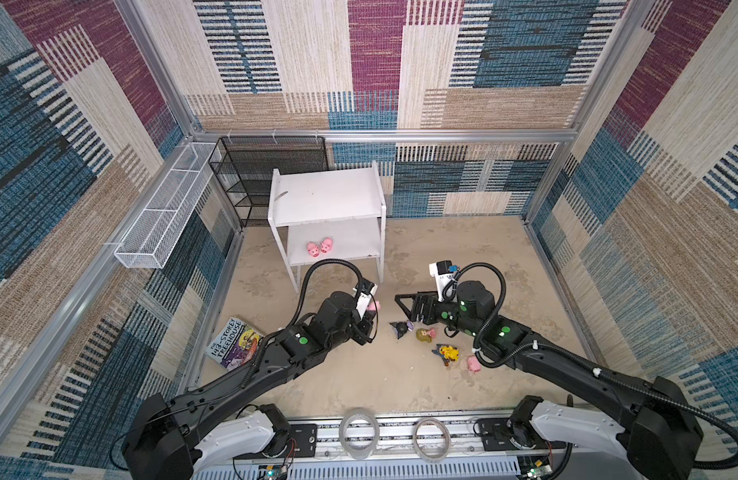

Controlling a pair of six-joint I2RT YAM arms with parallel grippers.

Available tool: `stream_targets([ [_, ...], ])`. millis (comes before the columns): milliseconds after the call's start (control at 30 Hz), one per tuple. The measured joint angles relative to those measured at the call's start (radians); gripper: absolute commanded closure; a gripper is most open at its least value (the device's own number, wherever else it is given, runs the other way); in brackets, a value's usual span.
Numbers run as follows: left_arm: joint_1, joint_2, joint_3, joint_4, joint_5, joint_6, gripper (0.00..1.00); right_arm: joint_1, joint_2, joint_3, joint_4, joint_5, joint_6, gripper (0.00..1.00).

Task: Place and organize the plastic toys onto the shelf
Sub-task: 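Carry the pig toward the right gripper while the right gripper approaches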

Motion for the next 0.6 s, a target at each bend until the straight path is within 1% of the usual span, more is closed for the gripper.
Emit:
stream_targets([
  [67,0.0,-0.023,-0.019,0.016,0.024,0.0,0.72,-0.001,0.047,0.015,0.048,-0.08,0.03,0.0],
  [200,0.0,-0.055,-0.045,0.05,0.05,0.0,0.72,-0.004,0.106,0.019,0.115,-0.174,0.079,0.0],
  [300,0.001,-0.071,-0.053,0.064,0.08,0.001,0.72,-0.004,0.145,0.027,0.145,-0.212,0.097,0.05],
  [367,0.001,-0.077,-0.059,0.077,0.101,0.001,0.72,-0.004,0.164,0.029,0.164,-0.232,0.107,0.11],
  [433,0.0,-0.081,-0.063,0.086,0.107,0.001,0.72,-0.003,0.185,0.029,0.185,-0.253,0.116,0.18],
  [600,0.0,-0.087,-0.066,0.097,0.123,0.001,0.72,0.002,0.238,0.044,0.224,-0.291,0.137,0.45],
])
